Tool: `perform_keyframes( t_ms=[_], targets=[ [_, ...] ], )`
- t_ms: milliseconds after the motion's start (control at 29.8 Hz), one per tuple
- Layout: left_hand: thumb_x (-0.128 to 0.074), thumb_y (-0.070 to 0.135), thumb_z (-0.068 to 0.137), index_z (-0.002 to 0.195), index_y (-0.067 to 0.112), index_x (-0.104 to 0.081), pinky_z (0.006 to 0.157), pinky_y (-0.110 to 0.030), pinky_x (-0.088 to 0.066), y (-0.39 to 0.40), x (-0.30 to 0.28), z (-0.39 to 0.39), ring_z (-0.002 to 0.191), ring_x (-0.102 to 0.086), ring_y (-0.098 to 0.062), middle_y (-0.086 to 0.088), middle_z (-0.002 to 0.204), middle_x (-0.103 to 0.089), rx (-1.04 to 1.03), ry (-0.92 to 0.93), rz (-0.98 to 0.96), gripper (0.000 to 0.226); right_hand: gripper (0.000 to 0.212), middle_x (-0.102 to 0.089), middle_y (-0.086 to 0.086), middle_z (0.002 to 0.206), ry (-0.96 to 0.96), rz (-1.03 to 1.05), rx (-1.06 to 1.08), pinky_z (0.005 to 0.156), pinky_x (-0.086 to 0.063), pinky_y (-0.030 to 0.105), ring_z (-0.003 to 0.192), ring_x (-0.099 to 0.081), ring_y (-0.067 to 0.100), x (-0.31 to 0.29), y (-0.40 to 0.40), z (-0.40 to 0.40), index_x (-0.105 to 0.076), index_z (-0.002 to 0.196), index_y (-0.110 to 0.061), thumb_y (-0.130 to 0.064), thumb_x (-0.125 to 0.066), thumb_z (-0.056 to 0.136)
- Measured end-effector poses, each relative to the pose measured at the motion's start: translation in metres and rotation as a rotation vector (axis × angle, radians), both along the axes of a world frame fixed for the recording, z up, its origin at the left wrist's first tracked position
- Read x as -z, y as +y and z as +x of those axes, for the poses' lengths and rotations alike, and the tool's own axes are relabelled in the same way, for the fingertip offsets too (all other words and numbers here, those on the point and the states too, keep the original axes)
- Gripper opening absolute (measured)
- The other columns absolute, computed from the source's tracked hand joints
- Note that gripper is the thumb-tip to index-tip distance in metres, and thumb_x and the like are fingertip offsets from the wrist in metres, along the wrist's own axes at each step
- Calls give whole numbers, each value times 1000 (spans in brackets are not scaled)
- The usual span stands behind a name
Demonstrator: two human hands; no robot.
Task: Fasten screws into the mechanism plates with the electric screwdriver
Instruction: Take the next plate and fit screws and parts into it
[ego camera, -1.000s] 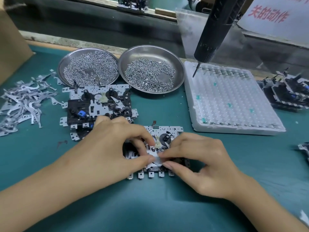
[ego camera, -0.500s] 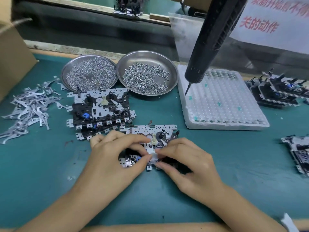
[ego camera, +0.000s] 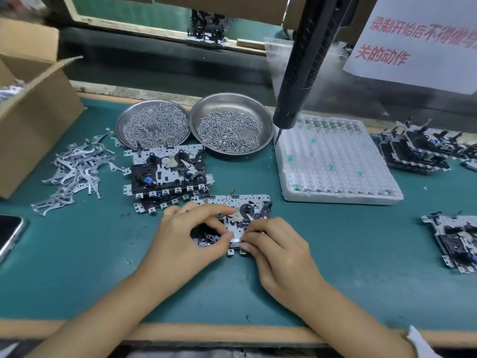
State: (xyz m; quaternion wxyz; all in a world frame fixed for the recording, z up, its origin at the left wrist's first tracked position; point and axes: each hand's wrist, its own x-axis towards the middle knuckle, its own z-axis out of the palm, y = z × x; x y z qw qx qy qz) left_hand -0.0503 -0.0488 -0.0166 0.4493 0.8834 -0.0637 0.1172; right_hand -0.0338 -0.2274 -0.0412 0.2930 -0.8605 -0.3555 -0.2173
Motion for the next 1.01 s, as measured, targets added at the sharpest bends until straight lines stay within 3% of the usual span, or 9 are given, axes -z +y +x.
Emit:
perform_keyframes(
  t_ms=[101, 201, 336, 570, 805, 939, 1007],
  targets=[
    [-79, 17, 71, 102, 43, -62, 93, -23, -30, 3, -2, 2, 86, -57, 4, 28, 70, -66, 27, 35, -5, 44, 17, -65, 11, 85, 8, 8, 24, 70, -45, 28, 70, -59, 29, 1, 3, 0, -68, 79, 2, -5, -56, 88],
    [-78, 6, 70, 103, 38, -66, 89, -29, -40, 3, -5, 4, 76, -58, 3, 20, 63, -65, 57, 70, -33, 47, 17, -64, 12, 85, 6, 7, 46, 69, -45, 31, 68, -58, 29, 1, 5, -3, -67, 77, 2, -4, -54, 87],
    [-74, -1, 69, 101, 37, -67, 79, -9, -40, 4, -9, 7, 72, -60, 0, 12, 62, -66, 109, 76, -40, 51, 18, -64, 12, 84, -28, 0, 68, 67, -44, 31, 67, -57, 29, 1, 7, -5, -66, 76, 2, -4, -53, 87],
    [-73, -2, 70, 104, 40, -65, 73, -7, -41, 7, -10, 10, 64, -60, -3, 11, 60, -66, 159, 157, -75, 54, 7, -65, 10, 80, 11, 56, 94, 63, -45, 30, 66, -58, 28, 2, 9, -3, -68, 73, 1, 1, -65, 79],
    [-78, 9, 74, 101, 42, -65, 70, -7, -43, 12, -12, 11, 59, -60, 2, 13, 67, -70, 187, 191, -90, 45, 10, -64, 6, 80, 217, 327, 93, 68, -44, 16, 73, -57, 13, -4, 4, 3, -68, 78, 1, -1, -61, 85],
    [-79, 20, 75, 99, 43, -66, 66, -3, -44, 14, -10, 9, 67, -66, -10, 18, 73, -71, 162, 237, -117, 36, 11, -63, 5, 77, 281, 384, 101, 68, -45, 18, 72, -57, 13, -6, 4, 5, -67, 76, 0, -3, -62, 86],
    [-78, 19, 75, 98, 42, -66, 65, -4, -44, 13, -10, 6, 63, -65, -9, 19, 73, -71, 157, 215, -105, 35, 12, -63, 4, 77, 308, 400, 106, 70, -44, 15, 73, -57, 12, -7, 4, 6, -67, 76, 0, -4, -62, 86]
  ],
)
